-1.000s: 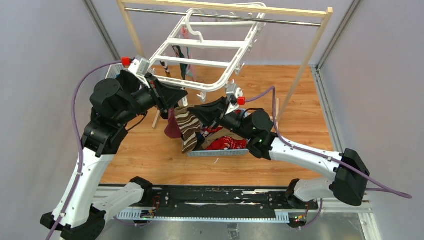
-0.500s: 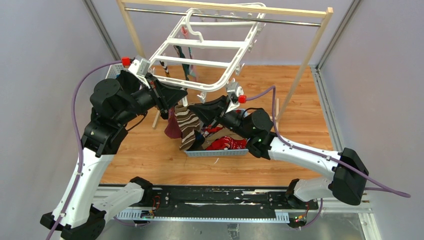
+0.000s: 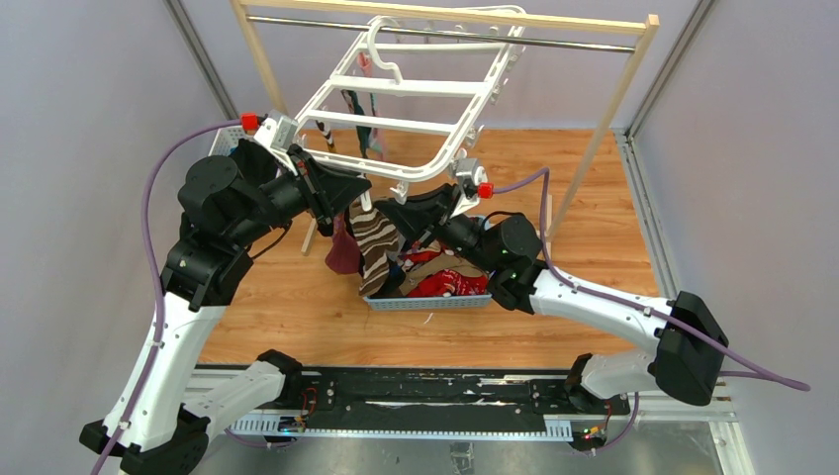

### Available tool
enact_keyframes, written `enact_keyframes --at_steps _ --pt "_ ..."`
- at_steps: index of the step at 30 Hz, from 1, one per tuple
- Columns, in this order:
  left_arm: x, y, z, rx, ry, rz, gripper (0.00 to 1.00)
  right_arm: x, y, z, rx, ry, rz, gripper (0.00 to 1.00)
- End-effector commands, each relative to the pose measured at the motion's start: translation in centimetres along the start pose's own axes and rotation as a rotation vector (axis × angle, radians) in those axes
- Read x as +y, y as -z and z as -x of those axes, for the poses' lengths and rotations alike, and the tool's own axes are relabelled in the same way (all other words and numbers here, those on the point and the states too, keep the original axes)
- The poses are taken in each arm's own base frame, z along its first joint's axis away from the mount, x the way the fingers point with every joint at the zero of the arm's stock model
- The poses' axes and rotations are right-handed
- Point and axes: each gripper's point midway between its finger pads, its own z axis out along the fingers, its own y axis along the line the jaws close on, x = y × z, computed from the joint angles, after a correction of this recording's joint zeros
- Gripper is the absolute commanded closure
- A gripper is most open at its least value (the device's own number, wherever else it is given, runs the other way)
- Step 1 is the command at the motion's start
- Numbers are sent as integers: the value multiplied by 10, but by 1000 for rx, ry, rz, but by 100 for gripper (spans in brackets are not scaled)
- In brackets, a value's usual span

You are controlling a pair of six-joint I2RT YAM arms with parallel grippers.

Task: Clip the socks to the hanger
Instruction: Clamp the sock onto the hanger.

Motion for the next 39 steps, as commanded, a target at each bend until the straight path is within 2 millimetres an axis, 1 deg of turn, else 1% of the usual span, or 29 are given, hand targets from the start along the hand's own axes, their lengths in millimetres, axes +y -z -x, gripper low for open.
enact_keyframes --at_steps 1,6,12,16,17,19,23,25,28,29,32,34,36,39 --pt "-9 7 -4 21 -5 -36 100 0 -6 26 -85 -18 8 100" --pt "-7 7 -5 23 -10 -29 100 7 -6 31 -98 -39 39 100" --pt "-4 7 -3 6 -31 -16 99 12 -7 31 -96 -58 61 100" --pt "-4 7 -3 4 -31 -16 88 12 -8 30 -98 -69 65 100" --pt "-4 7 -2 0 -32 -16 84 12 -8 29 -98 -71 67 100" --pt "-4 7 -2 2 -31 -13 72 13 -8 29 -98 -75 73 100" --pt "-1 8 -1 -9 -31 6 51 14 -7 29 -99 -80 76 100" --pt "0 8 0 -14 -31 13 45 14 -7 29 -100 -81 77 100" --pt "1 9 -1 -13 -29 16 42 14 -7 30 -101 -83 76 99" --pt "1 9 -1 -12 -29 16 42 14 -6 29 -100 -85 76 96" --pt "1 10 0 -19 -37 21 44 12 -4 28 -98 -86 61 77" --pt "1 12 1 -25 -41 24 46 8 1 27 -98 -85 39 66" --pt "0 12 1 -25 -43 23 48 5 7 26 -98 -74 15 60" --pt "0 13 0 -22 -42 21 48 -1 18 24 -85 -42 -20 56"
